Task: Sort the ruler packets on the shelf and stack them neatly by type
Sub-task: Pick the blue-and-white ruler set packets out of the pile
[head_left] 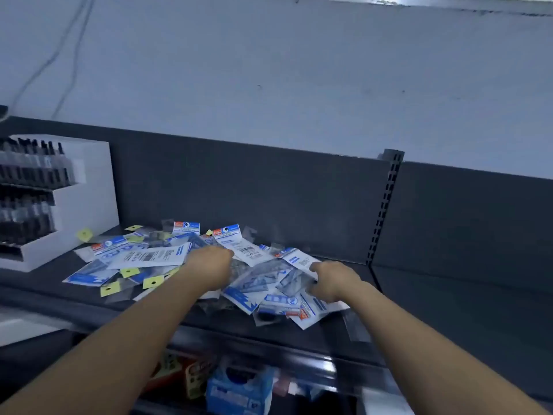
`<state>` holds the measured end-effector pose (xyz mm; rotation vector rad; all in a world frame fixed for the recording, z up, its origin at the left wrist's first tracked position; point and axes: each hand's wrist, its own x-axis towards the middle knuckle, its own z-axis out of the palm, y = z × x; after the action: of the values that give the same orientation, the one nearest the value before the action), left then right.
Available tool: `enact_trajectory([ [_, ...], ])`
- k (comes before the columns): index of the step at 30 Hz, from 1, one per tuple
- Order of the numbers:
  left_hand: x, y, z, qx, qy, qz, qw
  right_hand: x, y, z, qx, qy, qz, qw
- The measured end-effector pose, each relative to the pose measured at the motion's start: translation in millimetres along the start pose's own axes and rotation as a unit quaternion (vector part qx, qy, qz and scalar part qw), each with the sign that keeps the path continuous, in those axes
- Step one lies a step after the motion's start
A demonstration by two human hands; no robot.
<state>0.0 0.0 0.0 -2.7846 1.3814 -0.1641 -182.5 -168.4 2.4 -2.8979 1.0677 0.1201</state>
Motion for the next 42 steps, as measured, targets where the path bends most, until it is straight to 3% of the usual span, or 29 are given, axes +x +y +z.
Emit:
enact_trajectory([
  [11, 91.4, -11.5, 38.0, 0.037, -0.050, 0.089, 0.994, 77.9, 8.2, 25.5, 0.022, -0.008, 0.064, 0.998],
  [17, 118.7, -1.8, 41.3, 0.070, -0.011, 0.126, 0.990, 96.4, 15.4, 25.9, -0.045, 0.060, 0.043, 0.996],
  [22, 123.4, 5.4, 36.6, 0.067, 0.077, 0.104, 0.989, 101.5, 21.7, 25.0, 0.002, 0.121, 0.030, 0.992],
  [27, 127.9, 25.6, 24.9, -0.043, 0.163, 0.133, 0.977, 104.8, 23.6, 15.1, 0.099, 0.207, 0.024, 0.973],
  [30, 124.3, 40.0, 25.6, -0.158, 0.155, 0.189, 0.957, 105.4, 27.7, 6.2, 0.153, 0.241, 0.027, 0.958],
  [34, 115.8, 54.2, 34.4, -0.291, 0.159, 0.233, 0.914, 102.6, 32.2, 6.1, 0.172, 0.203, -0.023, 0.964],
  [37, 116.3, 65.9, 41.4, -0.399, 0.169, 0.140, 0.890, 96.2, 31.6, 9.9, 0.211, 0.157, -0.051, 0.964],
  [42, 114.9, 74.2, 41.2, -0.483, 0.126, -0.034, 0.866, 87.0, 34.4, 14.8, 0.277, 0.058, -0.073, 0.956],
])
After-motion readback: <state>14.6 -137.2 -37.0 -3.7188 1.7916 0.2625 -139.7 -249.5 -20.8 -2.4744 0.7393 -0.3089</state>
